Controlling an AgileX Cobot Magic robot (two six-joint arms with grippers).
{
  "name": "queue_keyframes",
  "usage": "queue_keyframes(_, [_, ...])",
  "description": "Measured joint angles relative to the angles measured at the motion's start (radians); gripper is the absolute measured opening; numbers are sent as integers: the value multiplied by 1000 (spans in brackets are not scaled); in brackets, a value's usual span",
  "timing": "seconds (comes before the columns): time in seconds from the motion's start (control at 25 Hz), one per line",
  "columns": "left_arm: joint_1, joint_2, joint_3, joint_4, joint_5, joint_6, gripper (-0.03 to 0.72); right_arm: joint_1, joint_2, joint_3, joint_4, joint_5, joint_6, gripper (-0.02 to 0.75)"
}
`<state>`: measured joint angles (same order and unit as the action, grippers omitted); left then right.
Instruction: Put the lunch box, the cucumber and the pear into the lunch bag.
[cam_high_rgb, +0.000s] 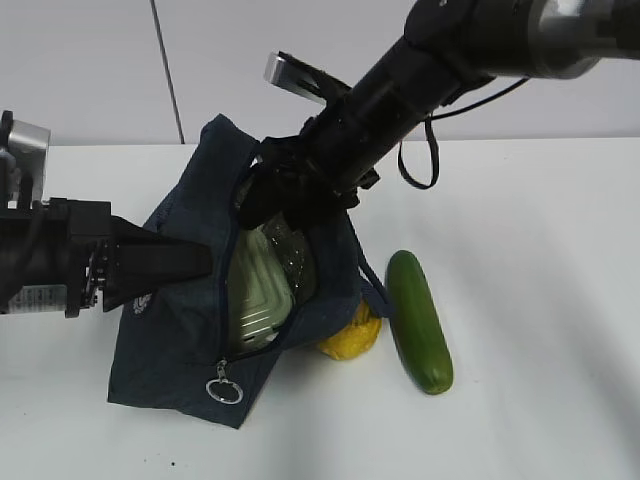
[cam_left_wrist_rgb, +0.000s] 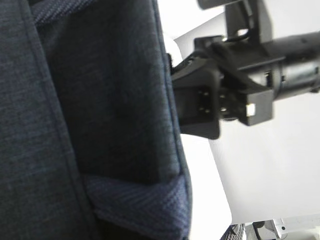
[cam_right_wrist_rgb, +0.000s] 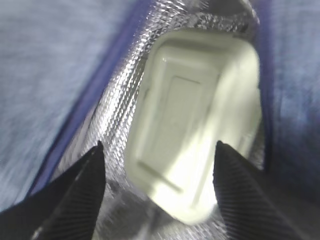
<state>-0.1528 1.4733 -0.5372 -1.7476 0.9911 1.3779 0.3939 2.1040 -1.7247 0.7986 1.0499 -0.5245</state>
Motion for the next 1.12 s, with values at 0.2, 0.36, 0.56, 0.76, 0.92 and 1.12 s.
queue_keyframes(0.2, [0,0,0,-1,0,0,-20,0,0,-148,-253,146,133,523])
queue_keyframes(0.36, [0,0,0,-1,0,0,-20,0,0,-218,-429,168,258,510])
queue_keyframes(0.56, [0,0,0,-1,0,0,-20,0,-24,-220,-634,174,373,427])
queue_keyframes(0.76, [0,0,0,-1,0,0,-20,0,-106,-154,-745,178,456,405])
queue_keyframes(0.92, [0,0,0,-1,0,0,-20,0,-185,-12,-753,178,501,402])
queue_keyframes(1.12, [0,0,0,-1,0,0,-20,0,-228,152,-757,178,525,402])
